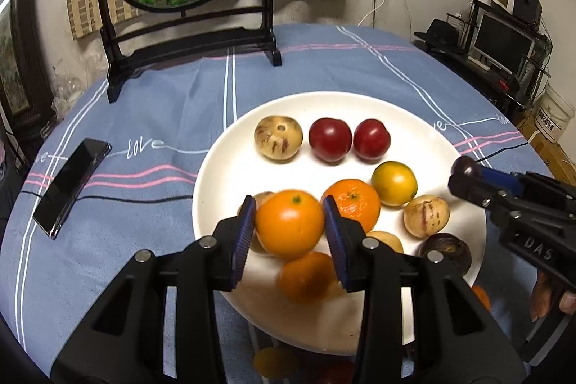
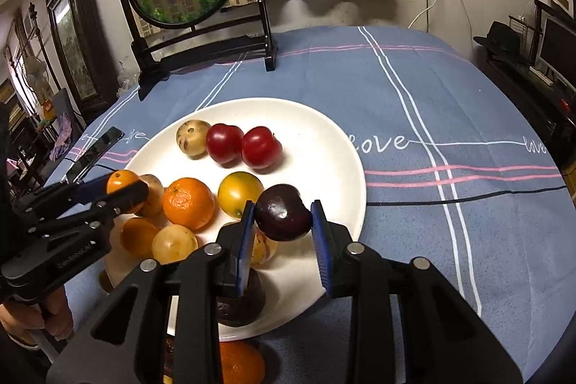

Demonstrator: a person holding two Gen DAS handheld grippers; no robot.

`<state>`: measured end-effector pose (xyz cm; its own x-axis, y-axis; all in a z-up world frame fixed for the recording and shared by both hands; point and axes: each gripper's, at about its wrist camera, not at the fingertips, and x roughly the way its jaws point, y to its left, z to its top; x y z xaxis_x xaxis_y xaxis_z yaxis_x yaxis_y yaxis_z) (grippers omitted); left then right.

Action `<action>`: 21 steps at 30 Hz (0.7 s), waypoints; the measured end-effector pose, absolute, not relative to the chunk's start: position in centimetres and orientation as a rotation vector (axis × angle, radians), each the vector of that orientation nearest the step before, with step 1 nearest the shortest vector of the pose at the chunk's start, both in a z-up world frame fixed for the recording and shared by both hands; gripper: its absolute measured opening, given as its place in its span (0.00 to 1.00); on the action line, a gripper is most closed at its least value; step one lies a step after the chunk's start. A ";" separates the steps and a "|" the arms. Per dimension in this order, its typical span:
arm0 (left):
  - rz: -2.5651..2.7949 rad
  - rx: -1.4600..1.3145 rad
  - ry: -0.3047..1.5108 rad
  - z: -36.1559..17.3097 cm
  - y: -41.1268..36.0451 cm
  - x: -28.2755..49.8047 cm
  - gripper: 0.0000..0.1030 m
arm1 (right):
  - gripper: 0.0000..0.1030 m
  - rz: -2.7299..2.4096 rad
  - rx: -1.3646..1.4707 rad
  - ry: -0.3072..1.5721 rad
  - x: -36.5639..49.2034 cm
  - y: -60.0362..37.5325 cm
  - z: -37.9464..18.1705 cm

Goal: Organize fruits
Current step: 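Carry both fruits onto the white plate and open both grippers, then grasp the small yellow-green fruit from the pile with the left gripper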

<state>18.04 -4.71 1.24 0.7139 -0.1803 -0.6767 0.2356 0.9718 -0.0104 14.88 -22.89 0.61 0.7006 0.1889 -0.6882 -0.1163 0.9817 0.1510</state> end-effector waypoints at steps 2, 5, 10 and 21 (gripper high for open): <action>-0.222 0.090 0.728 1.2 -4.8 18.0 0.38 | 0.30 0.156 0.093 0.779 15.1 -22.9 0.3; -0.213 0.086 0.707 1.2 -4.7 18.0 0.51 | 0.33 0.148 0.080 0.790 15.3 -22.7 -0.1; -0.196 0.066 0.647 2.0 -4.2 17.5 0.75 | 0.66 0.125 0.098 0.692 14.2 -23.1 0.8; -0.201 -0.074 0.738 0.9 -2.6 18.4 0.89 | 0.66 0.123 0.130 0.721 14.7 -23.5 0.4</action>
<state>18.39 -2.64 0.91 0.7217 -0.2074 -0.6604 0.1557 0.9783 -0.1371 14.70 -23.53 0.40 0.7447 0.1571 -0.6486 -0.0673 0.9846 0.1612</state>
